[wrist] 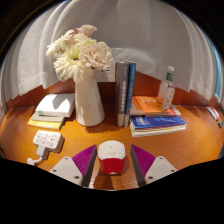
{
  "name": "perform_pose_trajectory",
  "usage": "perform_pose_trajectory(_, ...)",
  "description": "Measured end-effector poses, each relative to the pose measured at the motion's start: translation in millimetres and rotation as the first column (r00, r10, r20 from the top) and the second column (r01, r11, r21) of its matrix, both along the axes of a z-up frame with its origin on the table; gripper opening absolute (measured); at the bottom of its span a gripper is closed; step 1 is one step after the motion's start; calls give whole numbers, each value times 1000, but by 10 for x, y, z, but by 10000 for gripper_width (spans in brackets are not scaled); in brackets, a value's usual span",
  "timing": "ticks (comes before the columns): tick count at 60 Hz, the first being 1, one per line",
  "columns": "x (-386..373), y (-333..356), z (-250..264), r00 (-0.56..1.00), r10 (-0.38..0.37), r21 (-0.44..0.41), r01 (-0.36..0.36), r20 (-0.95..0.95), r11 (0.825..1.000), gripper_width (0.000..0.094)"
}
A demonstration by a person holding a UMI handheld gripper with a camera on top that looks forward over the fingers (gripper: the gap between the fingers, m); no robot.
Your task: Unplug charger
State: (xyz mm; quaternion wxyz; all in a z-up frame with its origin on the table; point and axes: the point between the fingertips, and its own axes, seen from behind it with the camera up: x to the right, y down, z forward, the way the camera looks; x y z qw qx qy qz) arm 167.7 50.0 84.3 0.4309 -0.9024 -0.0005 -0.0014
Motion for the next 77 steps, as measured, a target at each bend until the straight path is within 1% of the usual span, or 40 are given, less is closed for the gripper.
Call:
perform_pose_trajectory(6, -38, -36, 536, 1000, -18, 85, 18, -1, 996, 727)
perform_pose_trajectory(12, -175, -163, 1186, 1000, -18, 175, 21, -19, 984, 731)
perform_pose_trajectory(15, -273, -223, 1577, 999, -18, 239, 25, -32, 971, 733)
perform_pose_trajectory(19, -399, -436, 2060, 999, -15, 318, 29, -46, 948, 735)
perform_pose_trajectory(24, -615, -679, 2606, 998, -3, 426, 29, -61, 904, 747)
perform_pose_trajectory(29, -824, -1018, 2885, 999, 4, 473, 22, -54, 881, 769)
perform_pose_trajectory(32, -976, -1184, 2902, 998, 5, 467, 25, -64, 884, 791)
perform_pose_trajectory(36, -1220, -1408, 2848, 995, 28, 451, 19, -99, 893, 789)
perform_pose_trajectory(37, -1284, -1482, 2799, 994, 31, 443, 19, -104, 896, 790)
perform_pose_trajectory(42, -1519, -1694, 2567, 993, 51, 374, -9, -104, 927, 792)
perform_pose_trajectory(46, -1686, -1883, 2402, 993, 66, 333, -29, -102, 942, 798)
perform_pose_trajectory(48, -1753, -1946, 2378, 992, 74, 326, -38, -100, 945, 799)
perform_pose_trajectory(52, -1854, -2049, 2371, 992, 89, 332, -55, -88, 942, 795)
perform_pose_trajectory(57, -1922, -2149, 2344, 993, 102, 325, -75, -66, 943, 796)
perform_pose_trajectory(67, -1932, -2252, 2254, 994, 89, 296, -67, -61, 953, 798)
perform_pose_trajectory(73, -1927, -2274, 2215, 995, 82, 298, -60, -60, 953, 798)
perform_pose_trajectory(77, -1912, -2289, 2192, 995, 77, 289, -58, -56, 956, 799)
